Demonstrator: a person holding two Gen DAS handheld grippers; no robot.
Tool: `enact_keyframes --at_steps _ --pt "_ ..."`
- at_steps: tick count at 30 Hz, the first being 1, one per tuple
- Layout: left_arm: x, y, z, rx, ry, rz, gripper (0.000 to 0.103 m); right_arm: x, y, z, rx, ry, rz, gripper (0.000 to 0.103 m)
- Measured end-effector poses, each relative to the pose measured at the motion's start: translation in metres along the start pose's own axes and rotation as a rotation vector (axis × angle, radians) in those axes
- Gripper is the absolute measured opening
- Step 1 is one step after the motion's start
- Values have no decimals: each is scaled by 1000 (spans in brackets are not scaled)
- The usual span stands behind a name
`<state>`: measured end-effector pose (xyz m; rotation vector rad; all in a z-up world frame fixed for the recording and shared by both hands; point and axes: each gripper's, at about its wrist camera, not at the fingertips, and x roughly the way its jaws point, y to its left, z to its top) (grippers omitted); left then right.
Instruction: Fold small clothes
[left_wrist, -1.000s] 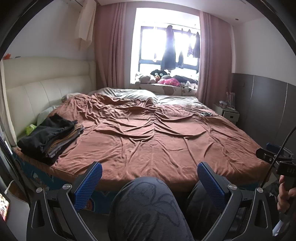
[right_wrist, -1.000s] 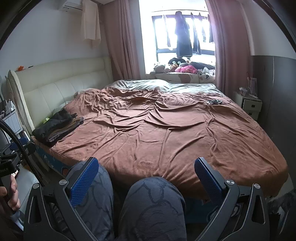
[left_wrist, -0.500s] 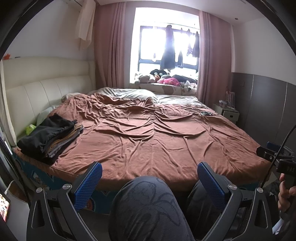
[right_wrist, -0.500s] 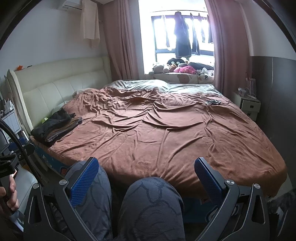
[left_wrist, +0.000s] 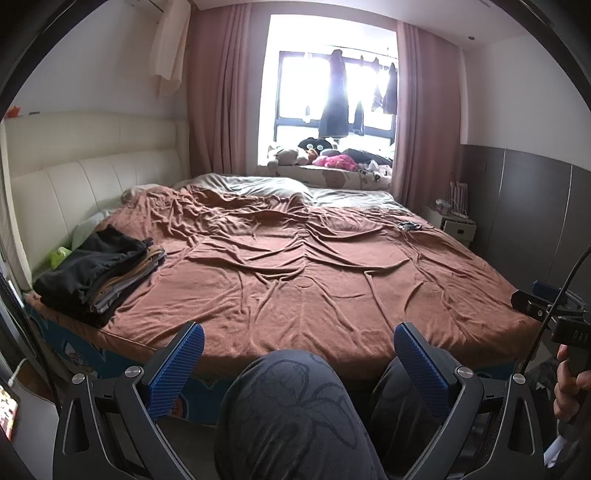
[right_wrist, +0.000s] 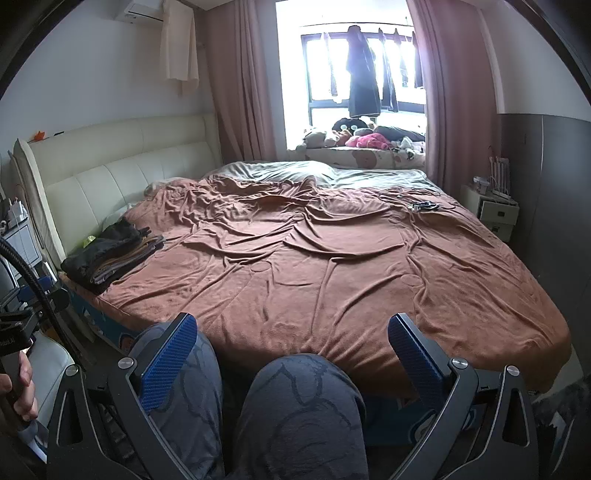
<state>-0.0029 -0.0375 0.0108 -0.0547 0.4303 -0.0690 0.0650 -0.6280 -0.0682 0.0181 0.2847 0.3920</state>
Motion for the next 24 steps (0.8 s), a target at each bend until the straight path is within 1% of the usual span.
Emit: enact_keyframes --at_steps 19,24 --pt "-3 0 -2 0 -5 0 103 -1 3 0 -3 1 0 103" --pt "-4 -1 -3 -2 -3 -13 103 -1 4 -1 -7 2 0 103"
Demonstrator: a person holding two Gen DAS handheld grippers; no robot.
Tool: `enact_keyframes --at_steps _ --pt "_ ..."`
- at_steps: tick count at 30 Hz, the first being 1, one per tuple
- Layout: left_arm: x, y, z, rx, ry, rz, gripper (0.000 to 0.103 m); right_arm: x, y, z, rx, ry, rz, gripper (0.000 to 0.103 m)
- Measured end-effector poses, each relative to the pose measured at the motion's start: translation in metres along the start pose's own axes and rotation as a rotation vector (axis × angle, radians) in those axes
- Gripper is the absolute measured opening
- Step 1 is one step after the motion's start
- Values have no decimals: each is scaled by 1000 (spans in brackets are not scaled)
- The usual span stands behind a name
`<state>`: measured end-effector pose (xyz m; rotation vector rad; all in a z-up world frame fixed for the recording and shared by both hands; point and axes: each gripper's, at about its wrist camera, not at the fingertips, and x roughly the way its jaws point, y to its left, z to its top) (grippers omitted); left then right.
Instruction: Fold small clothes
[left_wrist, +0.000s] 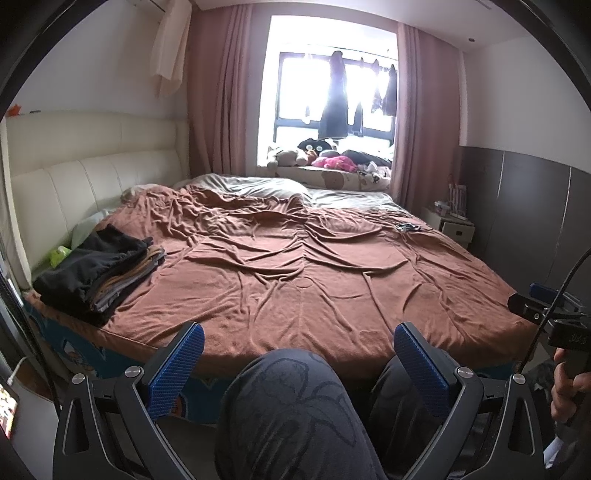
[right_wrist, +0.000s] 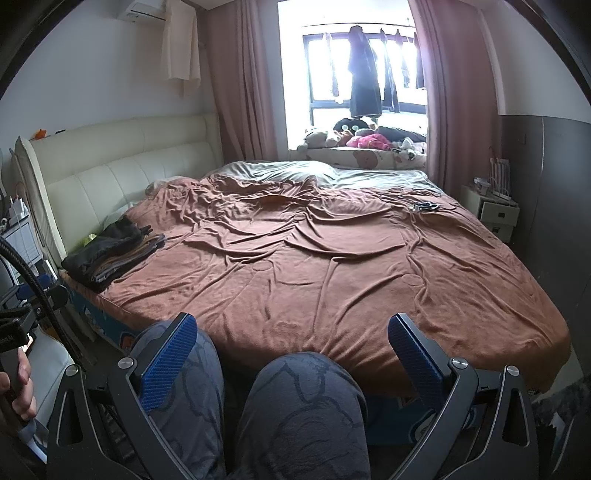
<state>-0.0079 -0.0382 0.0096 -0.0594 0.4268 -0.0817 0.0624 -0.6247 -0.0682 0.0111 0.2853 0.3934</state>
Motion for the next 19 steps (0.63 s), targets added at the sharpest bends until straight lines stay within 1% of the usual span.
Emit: enact_keyframes --at_steps 12,19 --pt "-4 1 -1 -1 -10 6 103 -1 0 -1 -4 4 -3 103" --pt "-15 -4 3 0 -31 8 103 -7 -1 -2 -6 0 0 103"
